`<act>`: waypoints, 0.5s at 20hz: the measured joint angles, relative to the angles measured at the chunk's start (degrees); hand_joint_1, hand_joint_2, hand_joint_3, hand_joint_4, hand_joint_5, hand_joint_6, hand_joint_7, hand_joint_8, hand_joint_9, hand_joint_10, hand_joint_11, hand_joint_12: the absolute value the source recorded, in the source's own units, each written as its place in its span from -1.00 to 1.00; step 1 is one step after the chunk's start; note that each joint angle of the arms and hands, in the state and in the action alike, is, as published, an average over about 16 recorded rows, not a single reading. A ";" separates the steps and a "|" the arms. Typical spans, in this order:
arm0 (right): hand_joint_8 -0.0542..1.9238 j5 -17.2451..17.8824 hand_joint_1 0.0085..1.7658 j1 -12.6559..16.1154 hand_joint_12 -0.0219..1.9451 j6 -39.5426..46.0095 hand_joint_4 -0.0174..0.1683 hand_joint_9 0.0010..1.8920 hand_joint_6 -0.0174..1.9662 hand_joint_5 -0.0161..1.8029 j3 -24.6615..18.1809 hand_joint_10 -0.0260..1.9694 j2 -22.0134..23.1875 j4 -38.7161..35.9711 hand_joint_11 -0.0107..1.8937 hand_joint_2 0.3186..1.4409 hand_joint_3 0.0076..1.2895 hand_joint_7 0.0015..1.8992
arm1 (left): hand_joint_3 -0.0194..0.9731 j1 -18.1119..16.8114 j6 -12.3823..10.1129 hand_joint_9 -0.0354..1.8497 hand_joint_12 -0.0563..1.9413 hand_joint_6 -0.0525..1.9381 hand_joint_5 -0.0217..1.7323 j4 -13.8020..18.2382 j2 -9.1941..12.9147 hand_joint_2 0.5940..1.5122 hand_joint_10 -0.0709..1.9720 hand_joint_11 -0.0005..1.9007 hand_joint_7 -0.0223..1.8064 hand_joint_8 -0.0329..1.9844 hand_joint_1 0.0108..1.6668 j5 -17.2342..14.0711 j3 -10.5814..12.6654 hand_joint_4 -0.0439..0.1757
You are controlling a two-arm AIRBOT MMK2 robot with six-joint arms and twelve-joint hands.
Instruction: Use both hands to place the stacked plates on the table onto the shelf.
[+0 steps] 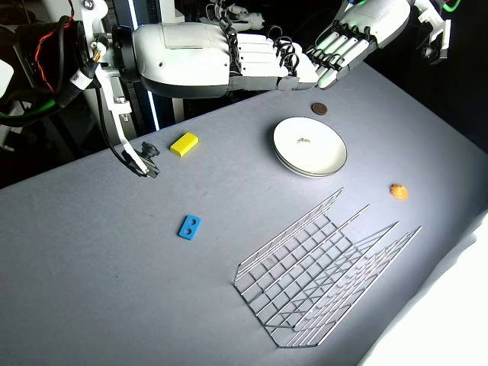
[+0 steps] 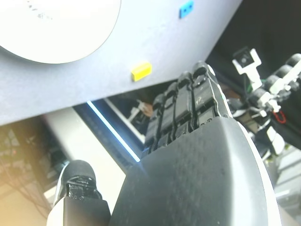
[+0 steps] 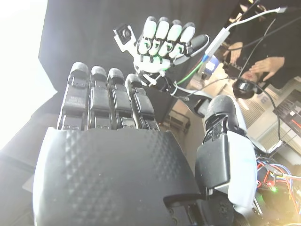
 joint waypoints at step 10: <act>-0.93 -3.54 -0.36 2.55 -0.82 10.11 -0.80 -0.98 -0.96 -0.96 0.70 -0.97 -0.61 -8.60 -0.97 0.16 -0.99 -0.98 | -0.90 0.27 0.27 -0.94 -0.95 -0.94 -0.95 -1.38 -0.02 -0.11 -0.91 -0.98 -0.96 -0.98 -0.99 -0.28 0.17 -0.58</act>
